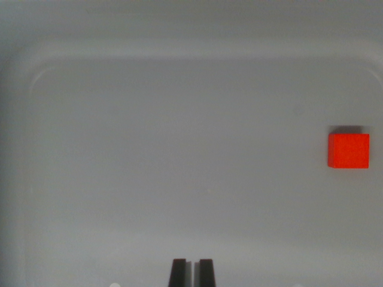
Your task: Reach red block
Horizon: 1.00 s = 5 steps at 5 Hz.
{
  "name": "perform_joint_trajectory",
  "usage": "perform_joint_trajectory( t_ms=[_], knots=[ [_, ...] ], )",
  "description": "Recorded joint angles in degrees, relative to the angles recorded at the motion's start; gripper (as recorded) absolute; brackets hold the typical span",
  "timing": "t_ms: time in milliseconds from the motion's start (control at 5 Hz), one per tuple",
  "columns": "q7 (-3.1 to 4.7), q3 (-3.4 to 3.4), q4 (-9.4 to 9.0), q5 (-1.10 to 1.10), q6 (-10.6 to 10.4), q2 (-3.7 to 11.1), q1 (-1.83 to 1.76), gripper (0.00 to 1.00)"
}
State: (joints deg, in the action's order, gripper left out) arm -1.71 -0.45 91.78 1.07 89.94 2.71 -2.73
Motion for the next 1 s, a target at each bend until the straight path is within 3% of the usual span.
perform_joint_trajectory(
  t_ms=[1000],
  knots=[
    [0.12, -0.10, -0.26, 0.01, -0.6, 0.31, 0.16, 0.00]
  ],
)
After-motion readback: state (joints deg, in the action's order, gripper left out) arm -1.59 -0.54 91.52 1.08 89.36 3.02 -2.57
